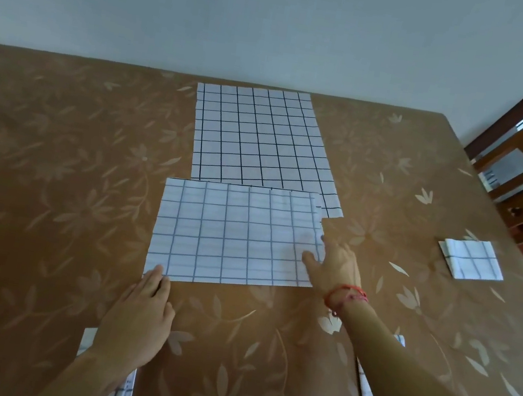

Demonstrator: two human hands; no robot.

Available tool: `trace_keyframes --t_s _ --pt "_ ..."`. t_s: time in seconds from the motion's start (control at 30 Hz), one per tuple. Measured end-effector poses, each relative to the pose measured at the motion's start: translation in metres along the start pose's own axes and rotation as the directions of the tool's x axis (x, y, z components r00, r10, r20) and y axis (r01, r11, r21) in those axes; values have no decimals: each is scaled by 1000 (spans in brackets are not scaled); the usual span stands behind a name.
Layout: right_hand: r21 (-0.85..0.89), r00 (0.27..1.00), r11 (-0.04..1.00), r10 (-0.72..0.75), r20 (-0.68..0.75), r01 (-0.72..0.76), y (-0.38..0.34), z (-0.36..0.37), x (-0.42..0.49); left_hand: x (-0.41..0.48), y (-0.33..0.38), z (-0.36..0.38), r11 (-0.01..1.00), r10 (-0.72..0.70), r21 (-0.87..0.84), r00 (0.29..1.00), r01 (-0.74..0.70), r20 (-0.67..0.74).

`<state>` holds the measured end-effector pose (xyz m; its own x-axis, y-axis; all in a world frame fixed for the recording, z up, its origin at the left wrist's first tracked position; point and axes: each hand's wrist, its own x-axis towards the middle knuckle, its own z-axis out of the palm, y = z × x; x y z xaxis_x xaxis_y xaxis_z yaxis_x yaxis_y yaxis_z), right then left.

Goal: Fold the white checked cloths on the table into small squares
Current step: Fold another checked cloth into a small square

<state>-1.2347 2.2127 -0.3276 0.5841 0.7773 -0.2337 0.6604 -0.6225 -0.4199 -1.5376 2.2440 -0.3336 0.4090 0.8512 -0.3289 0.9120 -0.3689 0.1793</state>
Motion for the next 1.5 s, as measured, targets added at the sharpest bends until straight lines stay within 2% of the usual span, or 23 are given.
trace_keyframes --t_s 0.13,0.3,0.4,0.53,0.6,0.7,0.77,0.87,1.0,1.1,1.23,1.3,1.4,1.5 --pt "200 990 970 139 -5 -136 -8 -4 28 1 -2 2 1000 12 -4 1000 -12 -21" --pt "311 973 923 232 14 -224 -16 -2 44 4 -6 7 1000 25 -4 999 -25 -21" --pt "446 927 828 374 9 -338 -24 -3 49 5 -11 16 999 17 47 998 -14 -67" --pt "576 903 718 422 87 -391 -22 -4 57 6 -20 21 995 47 86 998 -50 31" --pt "621 900 674 415 131 -401 -21 -3 59 6 -19 18 994 38 102 999 -42 38" --pt "630 919 687 378 116 -362 -15 -1 59 3 -19 18 996 33 84 999 -33 -9" --pt "621 935 715 345 85 -321 -11 -2 57 2 -16 13 999 37 39 999 -36 -36" --pt "605 941 736 332 68 -303 -8 -9 48 4 -18 10 991 41 -121 996 -50 -76" --pt "649 926 690 372 64 -322 -2 -24 29 8 -27 5 973 12 -228 990 -44 -141" --pt "716 913 639 408 -4 -282 4 -38 11 12 -27 0 964 8 -256 972 -71 -237" --pt "796 857 548 510 -75 -256 13 -49 -16 9 1 -6 924 50 -363 978 -122 -203" --pt "836 832 472 554 -33 -281 16 -47 -30 4 20 -6 913 119 -364 975 -181 -185" --pt "878 822 334 558 109 -344 15 -42 -54 -6 46 -4 900 220 -336 955 -277 -199" --pt "868 821 286 532 209 -406 8 -39 -75 -12 61 5 881 283 -335 940 -333 -189"
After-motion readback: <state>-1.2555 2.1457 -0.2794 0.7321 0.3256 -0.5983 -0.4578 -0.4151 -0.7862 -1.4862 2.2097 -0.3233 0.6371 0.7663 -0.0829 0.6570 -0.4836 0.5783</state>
